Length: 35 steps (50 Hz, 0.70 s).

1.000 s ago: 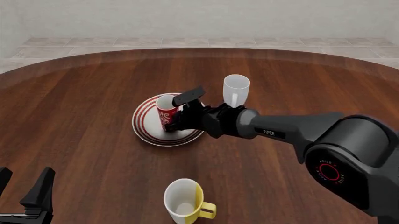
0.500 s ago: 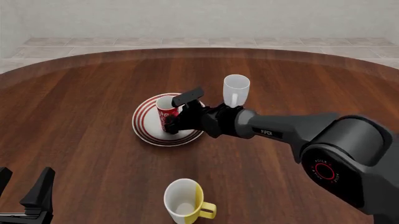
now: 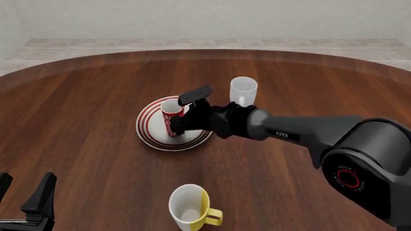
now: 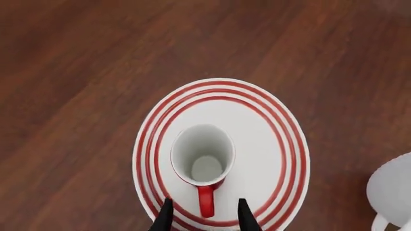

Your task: Pick up the red mug and put it on the plate

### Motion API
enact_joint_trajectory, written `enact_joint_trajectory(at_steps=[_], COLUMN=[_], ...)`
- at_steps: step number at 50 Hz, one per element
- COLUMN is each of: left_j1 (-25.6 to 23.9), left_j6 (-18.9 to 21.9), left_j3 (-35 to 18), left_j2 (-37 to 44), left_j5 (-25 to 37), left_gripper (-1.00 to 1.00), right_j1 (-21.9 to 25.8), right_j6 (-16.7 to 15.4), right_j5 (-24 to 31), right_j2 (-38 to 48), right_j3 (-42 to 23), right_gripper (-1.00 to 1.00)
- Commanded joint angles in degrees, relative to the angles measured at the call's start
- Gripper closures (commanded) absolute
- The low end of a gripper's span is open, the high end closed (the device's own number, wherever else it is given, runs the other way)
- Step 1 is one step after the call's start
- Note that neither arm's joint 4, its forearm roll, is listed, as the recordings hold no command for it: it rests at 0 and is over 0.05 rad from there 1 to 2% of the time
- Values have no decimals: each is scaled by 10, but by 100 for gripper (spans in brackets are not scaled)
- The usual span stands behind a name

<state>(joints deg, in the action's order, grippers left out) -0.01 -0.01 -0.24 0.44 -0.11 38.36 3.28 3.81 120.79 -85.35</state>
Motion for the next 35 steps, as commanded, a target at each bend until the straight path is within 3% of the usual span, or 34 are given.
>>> enact_joint_trajectory(at_steps=[1,19,35], left_j1=[0,0,0], left_j6=[0,0,0], left_j3=[0,0,0], left_j2=[0,0,0], left_j5=[0,0,0], left_gripper=[-100,-100,-100], right_j1=[10,6,-13], right_j6=[3,7,10], right_j5=[0,-19,-33], right_j2=[-60,-278,-399], right_j3=[43,239,345], right_gripper=[-100,-100,-100])
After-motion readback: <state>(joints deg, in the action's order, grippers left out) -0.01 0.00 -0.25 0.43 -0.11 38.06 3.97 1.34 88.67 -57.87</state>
